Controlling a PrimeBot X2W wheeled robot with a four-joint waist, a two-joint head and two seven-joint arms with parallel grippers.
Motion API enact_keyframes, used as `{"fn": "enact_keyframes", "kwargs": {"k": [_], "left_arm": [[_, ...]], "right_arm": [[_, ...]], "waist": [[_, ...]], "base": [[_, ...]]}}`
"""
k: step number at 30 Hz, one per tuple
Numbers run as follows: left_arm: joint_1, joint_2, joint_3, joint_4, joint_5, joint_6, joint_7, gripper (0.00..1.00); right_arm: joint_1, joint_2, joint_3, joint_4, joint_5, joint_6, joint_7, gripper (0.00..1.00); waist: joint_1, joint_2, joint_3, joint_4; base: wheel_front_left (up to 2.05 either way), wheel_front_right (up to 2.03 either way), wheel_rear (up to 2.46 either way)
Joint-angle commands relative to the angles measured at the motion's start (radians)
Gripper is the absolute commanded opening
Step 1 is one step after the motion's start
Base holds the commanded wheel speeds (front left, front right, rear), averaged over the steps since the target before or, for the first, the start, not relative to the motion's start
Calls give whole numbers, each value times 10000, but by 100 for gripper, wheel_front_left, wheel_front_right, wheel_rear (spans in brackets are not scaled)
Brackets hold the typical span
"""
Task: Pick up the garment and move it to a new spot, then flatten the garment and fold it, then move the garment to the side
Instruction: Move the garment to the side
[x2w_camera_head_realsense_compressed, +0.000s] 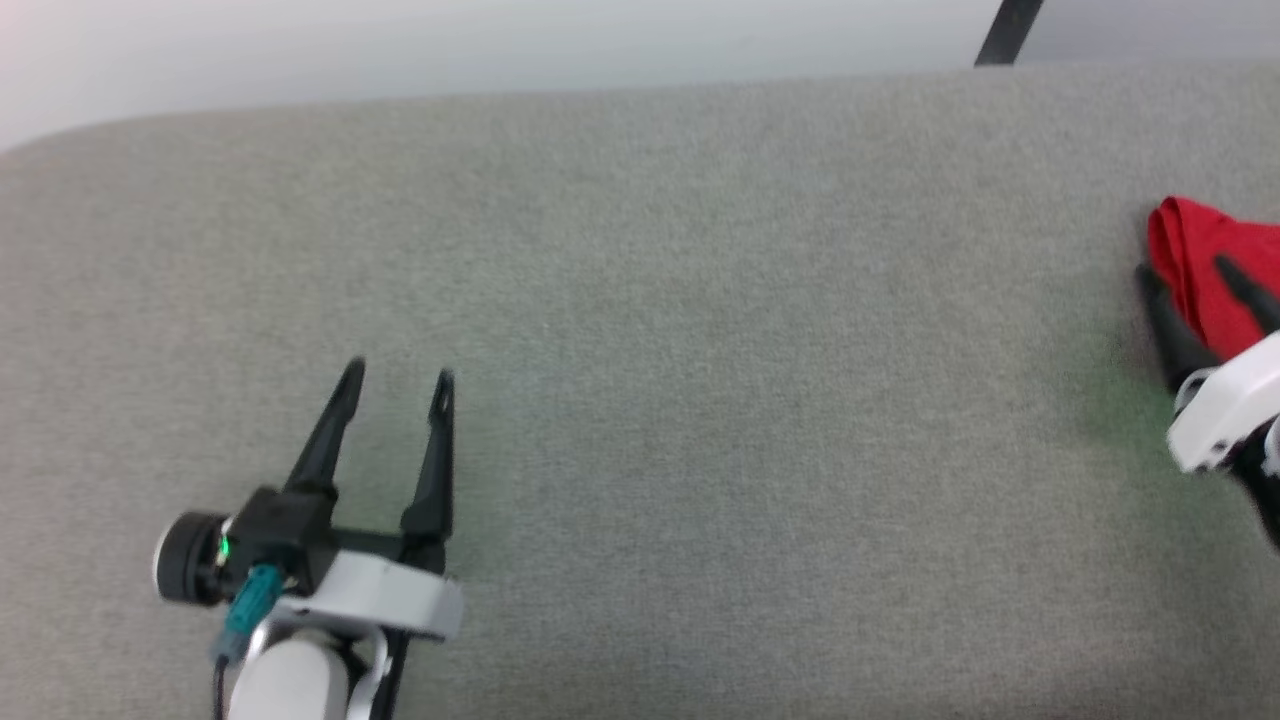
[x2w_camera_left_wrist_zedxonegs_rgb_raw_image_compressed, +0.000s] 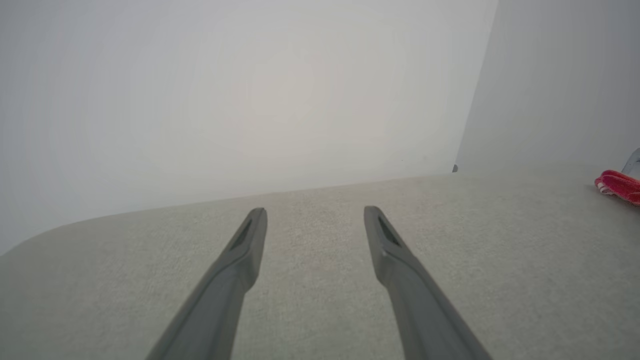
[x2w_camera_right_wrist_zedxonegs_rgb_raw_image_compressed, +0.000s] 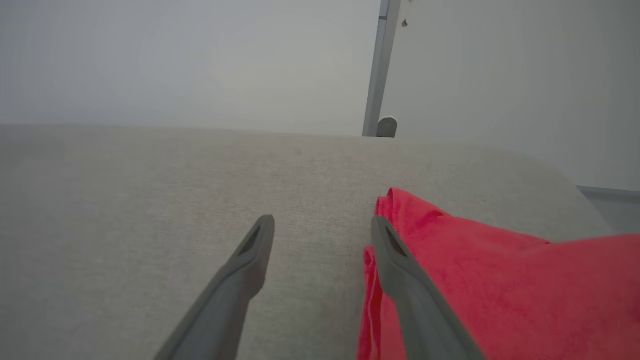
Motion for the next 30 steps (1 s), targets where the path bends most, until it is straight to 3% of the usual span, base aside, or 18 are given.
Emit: {"fn": "enact_keyframes", "kwargs": {"k": [1, 6, 13, 30], "left_arm": [[226, 33, 120, 147, -41, -11, 4, 100], [571, -13, 503, 524, -133, -69, 5, 100], [940, -157, 785, 440, 65, -84, 5, 100], [2144, -469, 1116, 516, -147, -288, 5, 100]], "right_arm": [[284, 12, 123, -188, 117, -20, -91, 100], [1163, 115, 187, -980, 451, -20, -400, 100], [2693, 194, -505, -1862, 599, -18, -853, 100], [5866, 1279, -3142, -4385, -754, -20, -815, 100]], "waist": [[0, 0, -507, 334], [0, 0, -843, 573], [0, 0, -1335, 967], [0, 0, -2183, 1019]], "base": [[0, 0, 0], [0, 0, 0], [0, 0, 0], [0, 0, 0]]}}
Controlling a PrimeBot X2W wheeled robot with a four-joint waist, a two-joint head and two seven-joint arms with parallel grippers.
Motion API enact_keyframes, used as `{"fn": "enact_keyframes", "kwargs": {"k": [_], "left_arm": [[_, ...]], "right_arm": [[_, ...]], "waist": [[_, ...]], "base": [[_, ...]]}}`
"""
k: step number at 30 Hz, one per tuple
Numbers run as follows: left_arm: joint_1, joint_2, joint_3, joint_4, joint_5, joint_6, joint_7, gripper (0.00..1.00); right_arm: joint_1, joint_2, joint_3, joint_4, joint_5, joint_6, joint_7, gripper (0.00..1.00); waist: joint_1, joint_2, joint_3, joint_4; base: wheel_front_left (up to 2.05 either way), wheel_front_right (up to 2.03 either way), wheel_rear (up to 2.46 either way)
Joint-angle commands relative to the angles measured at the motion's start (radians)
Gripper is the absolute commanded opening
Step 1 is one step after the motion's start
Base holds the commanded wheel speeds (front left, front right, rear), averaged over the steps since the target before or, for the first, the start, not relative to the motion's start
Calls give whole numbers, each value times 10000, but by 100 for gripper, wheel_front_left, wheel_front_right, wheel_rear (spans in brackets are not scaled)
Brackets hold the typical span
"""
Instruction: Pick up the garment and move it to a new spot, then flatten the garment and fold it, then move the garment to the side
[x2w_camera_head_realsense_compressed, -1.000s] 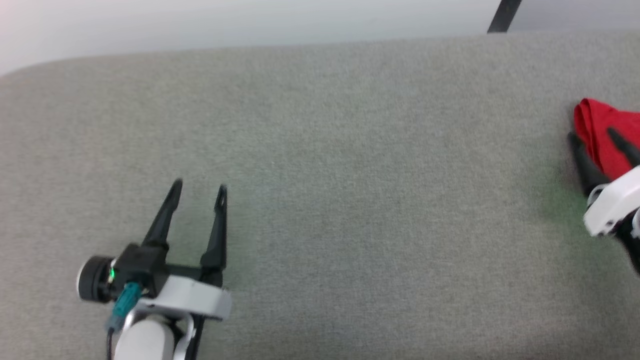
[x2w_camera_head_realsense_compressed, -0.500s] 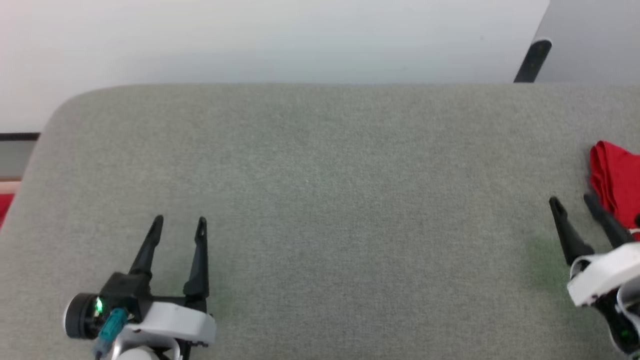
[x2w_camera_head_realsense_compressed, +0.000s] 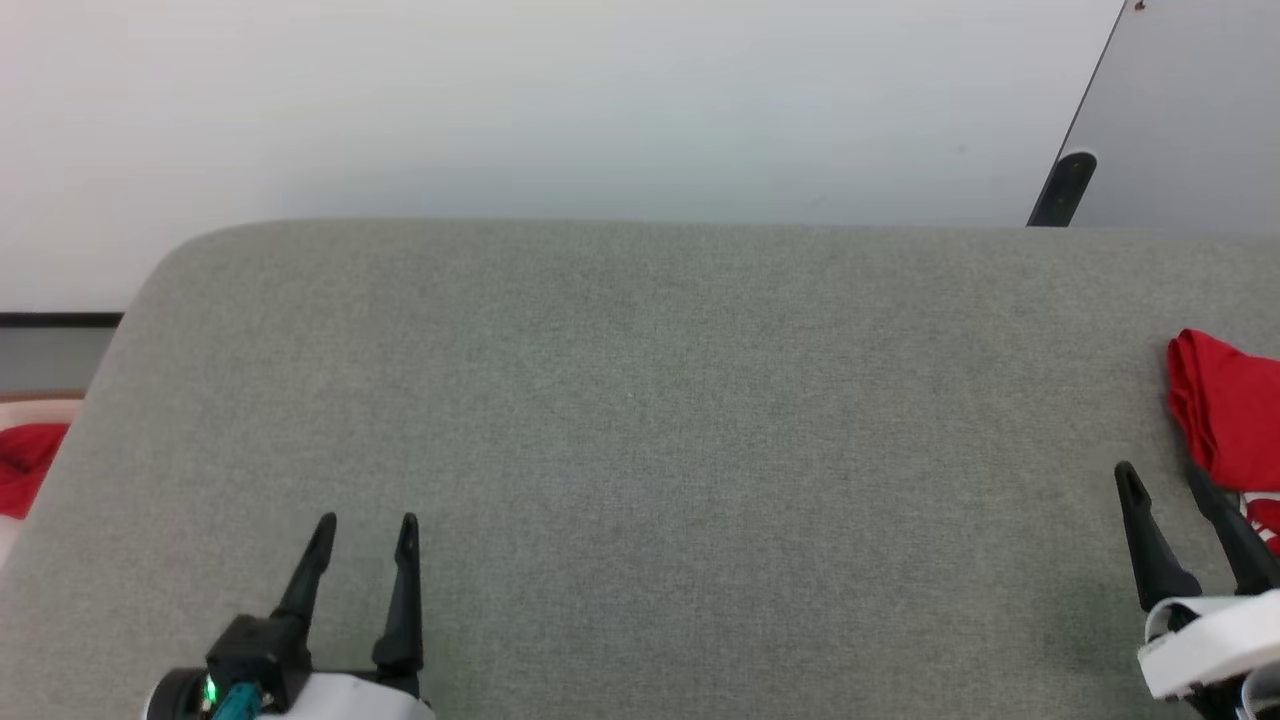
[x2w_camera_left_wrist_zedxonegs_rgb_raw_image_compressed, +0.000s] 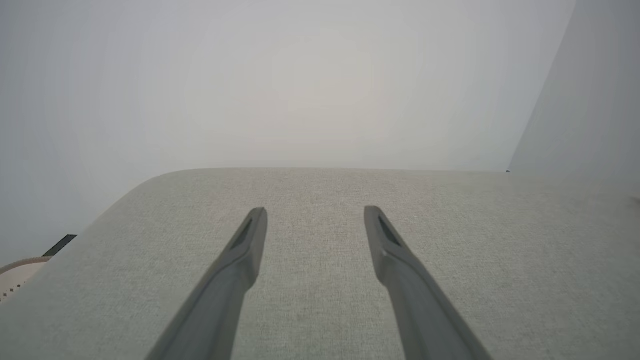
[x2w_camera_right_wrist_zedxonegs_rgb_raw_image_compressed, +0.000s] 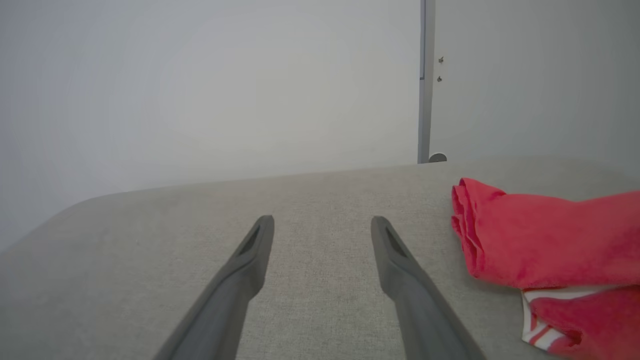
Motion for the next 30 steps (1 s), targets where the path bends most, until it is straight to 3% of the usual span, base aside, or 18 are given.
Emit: {"fn": "enact_keyframes", "kwargs": {"k": [1, 13, 30], "left_arm": [[178, -42, 36, -23, -163, -69, 5, 100], [883, -18, -19, -45, -445, -219, 5, 100], [926, -6, -51, -178, -338, -243, 5, 100]], "right_arm": [[320, 164, -290, -232, -161, -16, 57, 100], [1822, 1270, -1761, -1751, -1013, -16, 513, 100], [2120, 1709, -2130, -2424, -1349, -16, 953, 100]], "waist": [[0, 0, -113, -30], [0, 0, -363, -194], [0, 0, -321, -203]], "base": [[0, 0, 0], [0, 0, 0], [0, 0, 0]]}}
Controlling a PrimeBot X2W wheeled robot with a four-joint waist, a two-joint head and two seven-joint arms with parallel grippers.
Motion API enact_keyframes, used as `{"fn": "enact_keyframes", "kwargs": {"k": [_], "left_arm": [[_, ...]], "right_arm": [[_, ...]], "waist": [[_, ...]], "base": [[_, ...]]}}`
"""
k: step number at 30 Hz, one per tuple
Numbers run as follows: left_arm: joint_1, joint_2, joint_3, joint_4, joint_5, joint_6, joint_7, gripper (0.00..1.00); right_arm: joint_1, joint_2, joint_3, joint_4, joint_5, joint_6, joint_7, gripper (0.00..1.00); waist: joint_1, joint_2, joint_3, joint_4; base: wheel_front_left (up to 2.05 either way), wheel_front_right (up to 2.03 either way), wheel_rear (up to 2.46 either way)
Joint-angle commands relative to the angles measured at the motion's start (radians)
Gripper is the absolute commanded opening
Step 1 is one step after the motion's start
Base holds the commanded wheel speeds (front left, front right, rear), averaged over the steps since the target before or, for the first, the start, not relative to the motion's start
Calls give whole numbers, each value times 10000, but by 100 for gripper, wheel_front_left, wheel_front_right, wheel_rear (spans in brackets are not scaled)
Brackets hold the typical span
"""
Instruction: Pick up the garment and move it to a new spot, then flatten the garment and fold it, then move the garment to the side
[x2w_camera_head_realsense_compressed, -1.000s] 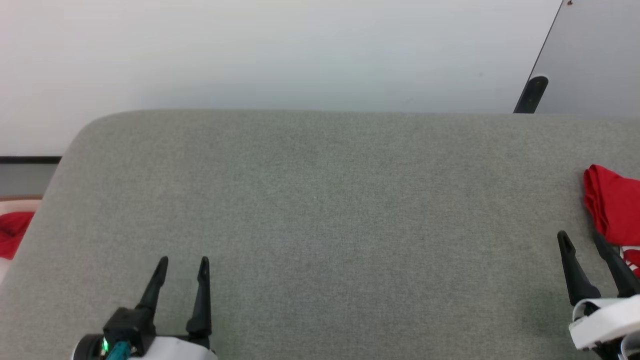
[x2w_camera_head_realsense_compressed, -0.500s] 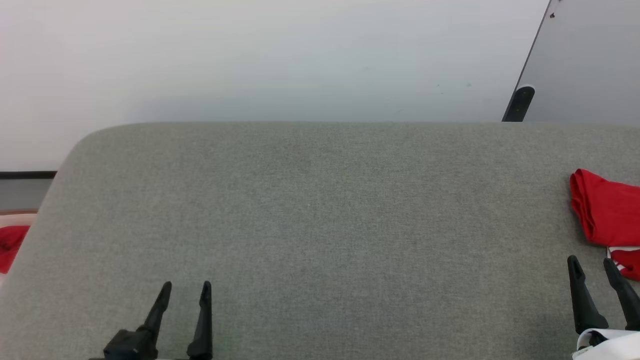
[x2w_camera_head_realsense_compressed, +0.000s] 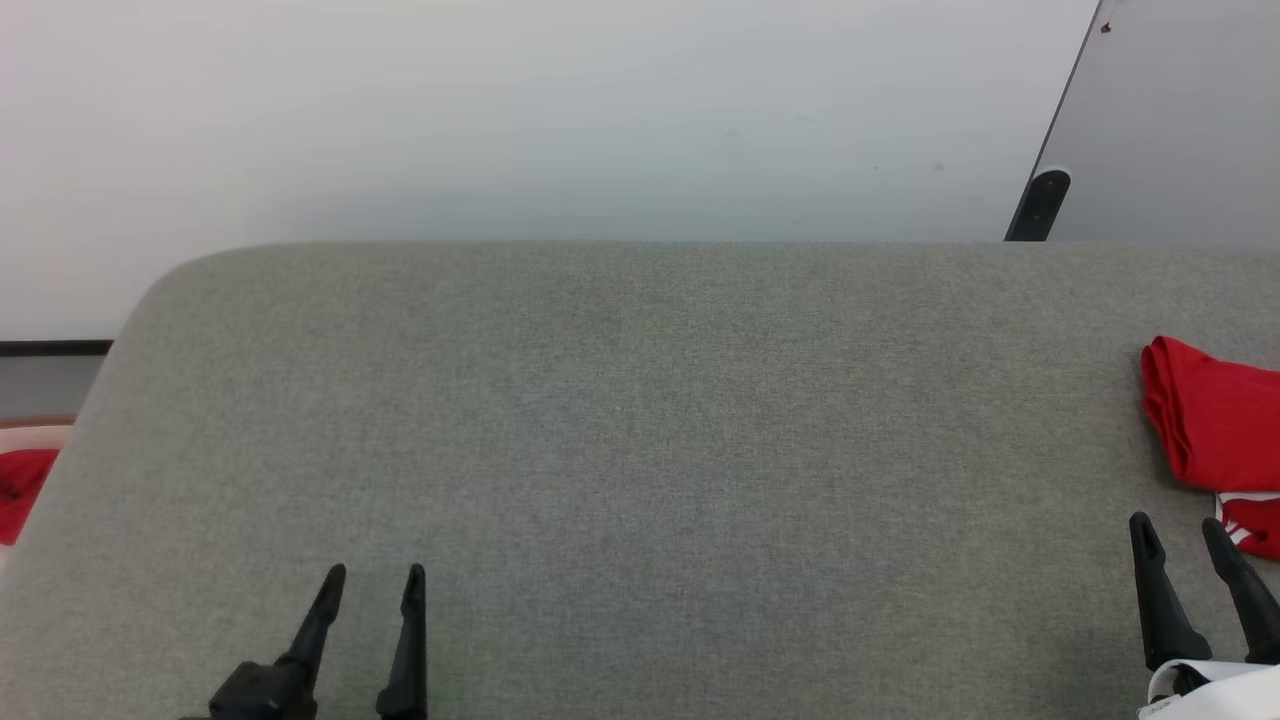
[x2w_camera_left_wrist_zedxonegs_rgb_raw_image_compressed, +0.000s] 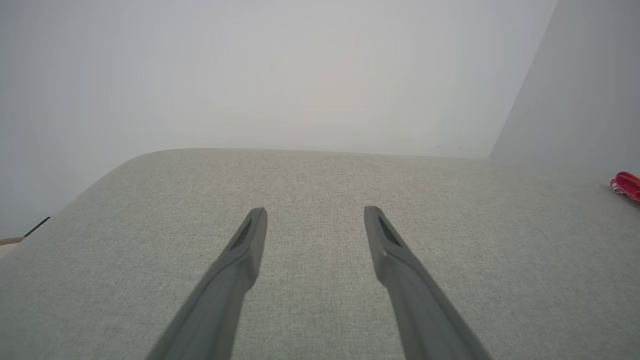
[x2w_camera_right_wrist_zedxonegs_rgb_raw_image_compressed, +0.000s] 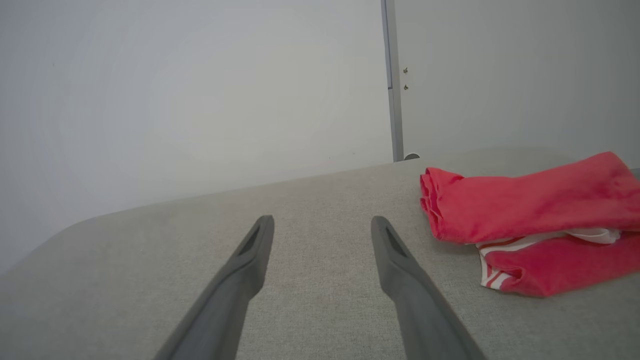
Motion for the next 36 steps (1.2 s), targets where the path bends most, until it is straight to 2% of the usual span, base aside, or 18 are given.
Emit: {"fn": "enact_keyframes", "kwargs": {"k": [1, 18, 19, 21, 36], "left_arm": [[34, 20, 5, -17, 7, -38, 5, 100], [-85, 100, -21, -29, -109, -75, 5, 100], [-63, 82, -38, -18, -128, -44, 1, 0], [-32, 40, -51, 136, -171, -43, 15, 0], [-427, -65, 173, 342, -3014, -68, 784, 0]], "right_arm": [[55, 2, -10, -24, 45, -16, -7, 100], [-91, 34, 128, -36, 145, -16, 4, 100], [-38, 22, 122, -9, 84, 0, 0, 0], [3, 90, 151, 134, 114, 2, 10, 0], [-339, 462, -12, 429, 2324, 0, 517, 0]], "waist": [[0, 0, 6, 8], [0, 0, 80, -22], [0, 0, 80, -21], [0, 0, 83, -25], [0, 0, 64, -78]], "base": [[0, 0, 0], [0, 0, 0], [0, 0, 0], [0, 0, 0], [0, 0, 0]]}}
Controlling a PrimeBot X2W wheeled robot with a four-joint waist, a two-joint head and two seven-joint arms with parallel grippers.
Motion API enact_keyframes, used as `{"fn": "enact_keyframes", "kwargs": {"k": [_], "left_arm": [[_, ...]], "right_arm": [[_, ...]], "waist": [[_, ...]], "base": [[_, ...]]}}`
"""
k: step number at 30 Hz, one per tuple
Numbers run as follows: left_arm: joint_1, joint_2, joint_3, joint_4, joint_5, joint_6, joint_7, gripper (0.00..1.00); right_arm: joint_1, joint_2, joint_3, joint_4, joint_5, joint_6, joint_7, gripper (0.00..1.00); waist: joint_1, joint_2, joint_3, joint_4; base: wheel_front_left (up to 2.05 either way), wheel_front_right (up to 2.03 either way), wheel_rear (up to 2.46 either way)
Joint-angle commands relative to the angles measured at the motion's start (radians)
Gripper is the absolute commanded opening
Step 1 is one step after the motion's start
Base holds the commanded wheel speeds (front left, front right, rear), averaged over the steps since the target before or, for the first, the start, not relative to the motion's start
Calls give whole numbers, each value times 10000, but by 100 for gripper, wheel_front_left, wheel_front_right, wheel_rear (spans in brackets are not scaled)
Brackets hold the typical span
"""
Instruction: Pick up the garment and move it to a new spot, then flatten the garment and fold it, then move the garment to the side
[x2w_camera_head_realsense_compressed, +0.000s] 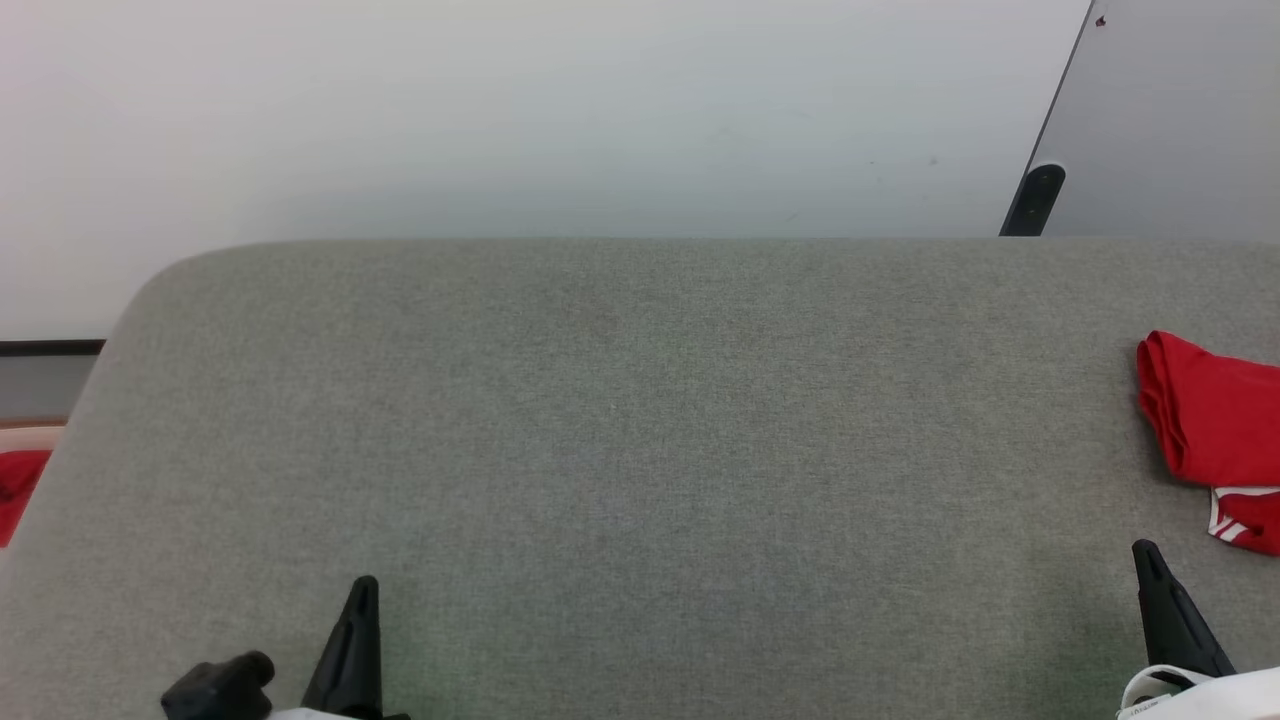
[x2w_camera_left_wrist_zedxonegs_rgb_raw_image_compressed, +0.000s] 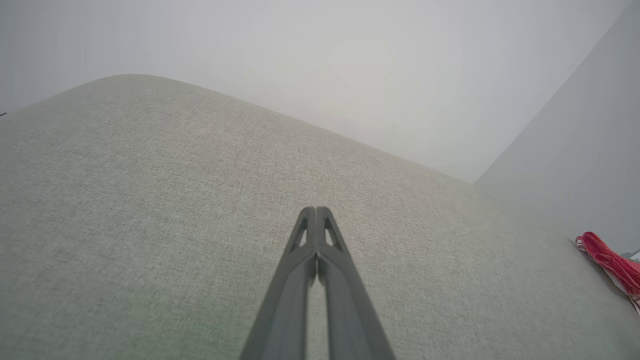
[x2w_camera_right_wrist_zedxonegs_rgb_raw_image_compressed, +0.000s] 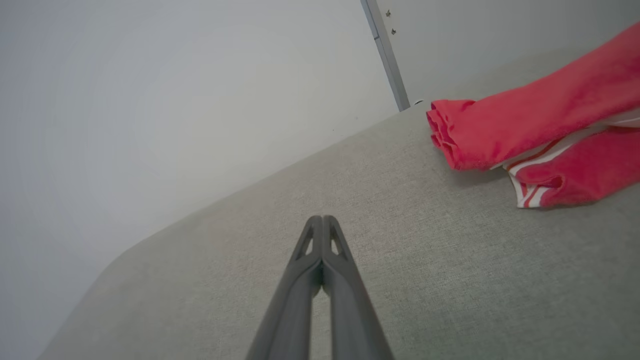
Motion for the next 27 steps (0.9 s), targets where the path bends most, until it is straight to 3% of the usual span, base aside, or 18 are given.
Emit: {"fn": "enact_keyframes", "kwargs": {"k": [1, 27], "left_arm": [[-288, 9, 63, -108, -409, -28, 80, 0], [-787, -130, 329, 145, -4248, -61, 1086, 0]], "right_arm": [[-313, -18, -89, -87, 341, -2, 56, 0], [-762, 494, -311, 317, 3324, -5, 740, 0]], "waist": [[0, 0, -2, -5], [0, 0, -35, -96]], "base": [[0, 0, 0], [0, 0, 0]]}}
